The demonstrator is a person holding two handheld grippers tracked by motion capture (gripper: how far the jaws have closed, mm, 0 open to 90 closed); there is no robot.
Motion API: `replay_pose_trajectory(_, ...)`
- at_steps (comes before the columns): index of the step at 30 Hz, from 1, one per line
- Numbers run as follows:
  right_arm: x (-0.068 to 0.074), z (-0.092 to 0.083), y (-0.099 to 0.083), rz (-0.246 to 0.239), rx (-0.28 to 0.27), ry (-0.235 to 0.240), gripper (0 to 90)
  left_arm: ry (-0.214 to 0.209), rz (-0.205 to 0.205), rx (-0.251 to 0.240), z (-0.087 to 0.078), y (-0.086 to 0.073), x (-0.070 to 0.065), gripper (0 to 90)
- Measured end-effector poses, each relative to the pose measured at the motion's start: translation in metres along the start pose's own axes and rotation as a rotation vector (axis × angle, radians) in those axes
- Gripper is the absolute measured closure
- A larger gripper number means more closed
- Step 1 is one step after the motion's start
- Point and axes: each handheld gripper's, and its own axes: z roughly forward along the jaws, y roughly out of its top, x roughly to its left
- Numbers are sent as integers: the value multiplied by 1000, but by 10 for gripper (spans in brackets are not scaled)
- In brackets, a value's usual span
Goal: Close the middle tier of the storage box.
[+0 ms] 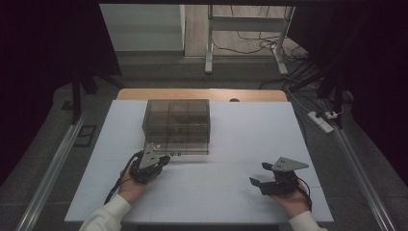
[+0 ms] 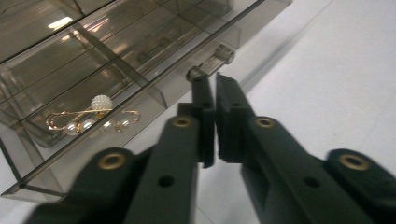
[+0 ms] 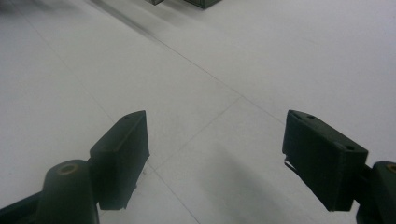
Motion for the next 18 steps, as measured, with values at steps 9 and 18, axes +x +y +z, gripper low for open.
replay_pose_trajectory(9,0,0,0,0,2,0,225,29,-8,15,11,2,5,882)
replay_pose_trajectory(18,0,1,0,-4,7,4,229,44,-9,21,19,6,9,882)
